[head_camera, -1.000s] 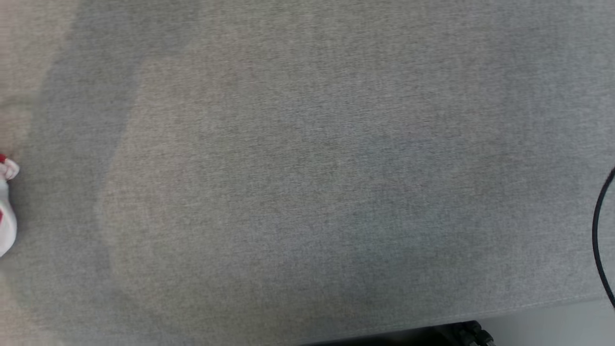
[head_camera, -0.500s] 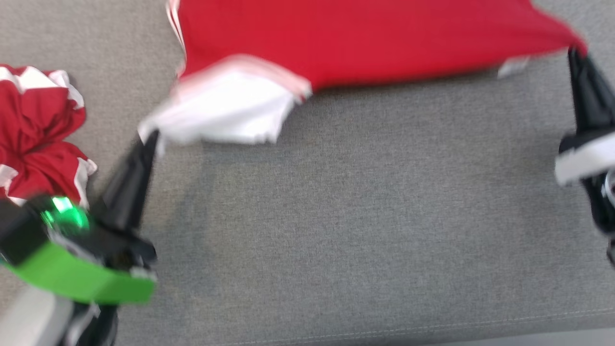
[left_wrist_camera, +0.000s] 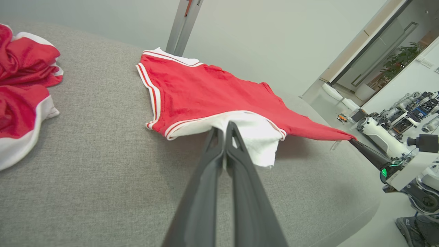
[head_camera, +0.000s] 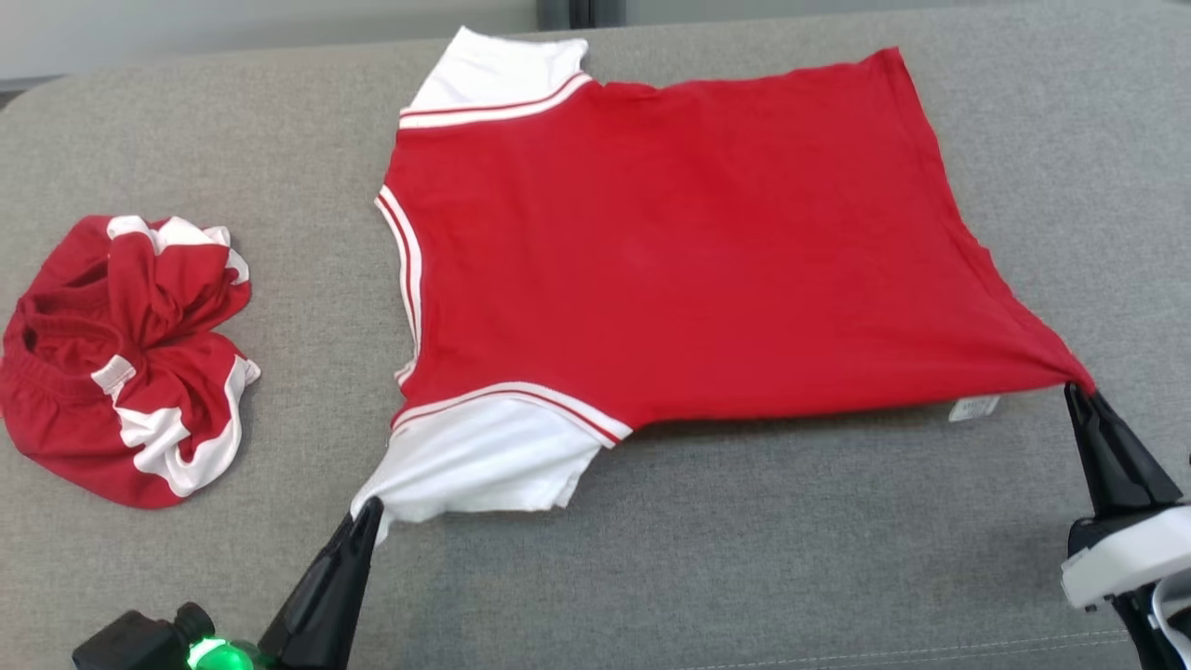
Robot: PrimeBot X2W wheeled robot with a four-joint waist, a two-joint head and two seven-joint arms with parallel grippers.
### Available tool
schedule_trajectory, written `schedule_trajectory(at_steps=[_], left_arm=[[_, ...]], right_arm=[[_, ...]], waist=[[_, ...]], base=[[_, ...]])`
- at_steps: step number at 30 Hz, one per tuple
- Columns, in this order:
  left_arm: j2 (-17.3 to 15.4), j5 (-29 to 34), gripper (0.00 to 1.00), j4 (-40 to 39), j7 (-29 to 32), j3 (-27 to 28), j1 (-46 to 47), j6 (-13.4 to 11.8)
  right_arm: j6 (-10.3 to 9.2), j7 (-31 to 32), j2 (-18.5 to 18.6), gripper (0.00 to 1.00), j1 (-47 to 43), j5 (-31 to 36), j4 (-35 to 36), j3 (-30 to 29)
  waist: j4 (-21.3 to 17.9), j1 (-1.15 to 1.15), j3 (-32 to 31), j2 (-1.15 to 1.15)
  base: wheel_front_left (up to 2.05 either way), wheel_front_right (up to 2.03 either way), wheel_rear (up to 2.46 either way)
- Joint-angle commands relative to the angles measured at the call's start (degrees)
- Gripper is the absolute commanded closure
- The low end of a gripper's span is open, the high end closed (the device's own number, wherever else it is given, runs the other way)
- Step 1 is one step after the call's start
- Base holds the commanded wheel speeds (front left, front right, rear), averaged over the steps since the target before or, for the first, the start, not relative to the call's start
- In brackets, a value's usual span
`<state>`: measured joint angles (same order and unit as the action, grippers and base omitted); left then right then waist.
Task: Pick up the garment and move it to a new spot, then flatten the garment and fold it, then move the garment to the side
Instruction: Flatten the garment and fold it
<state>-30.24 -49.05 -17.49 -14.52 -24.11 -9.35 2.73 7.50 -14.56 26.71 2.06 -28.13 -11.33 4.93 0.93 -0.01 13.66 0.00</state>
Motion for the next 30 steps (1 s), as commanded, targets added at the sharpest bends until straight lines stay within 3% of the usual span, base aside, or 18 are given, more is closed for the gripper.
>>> schedule_trajectory(at_steps=[1,6,15,30], left_arm=[[-0.6,0.7,1.00,-0.5,0.4,0.1,-1.0,-1.0],[-0.2,0.0,1.00,0.2,2.3,0.0,0.0,-2.8],[2.8,1.3,1.00,4.7,7.0,-1.8,11.7,-3.2],[7.2,6.5,1.00,18.0,8.5,-4.1,33.4,-0.2]], right_arm=[[-0.01,0.6,-0.2,1.00,-1.5,0.4,1.1,-0.8],[0.00,2.6,-1.0,1.00,-2.8,0.8,2.9,-1.6],[0.00,5.8,-1.0,1.00,1.3,-1.1,0.8,-1.8],[0.00,9.0,0.1,1.00,13.2,-1.3,-2.2,-1.2]], waist=[[-0.1,0.01,-1.1,0.00],[-0.6,0.01,-1.4,0.00],[0.2,0.01,1.2,0.00],[2.1,0.01,9.0,0.00]], base=[[0.00,0.00,0.00],[0.00,0.00,0.00],[0.00,0.00,0.00],[0.00,0.00,0.00]])
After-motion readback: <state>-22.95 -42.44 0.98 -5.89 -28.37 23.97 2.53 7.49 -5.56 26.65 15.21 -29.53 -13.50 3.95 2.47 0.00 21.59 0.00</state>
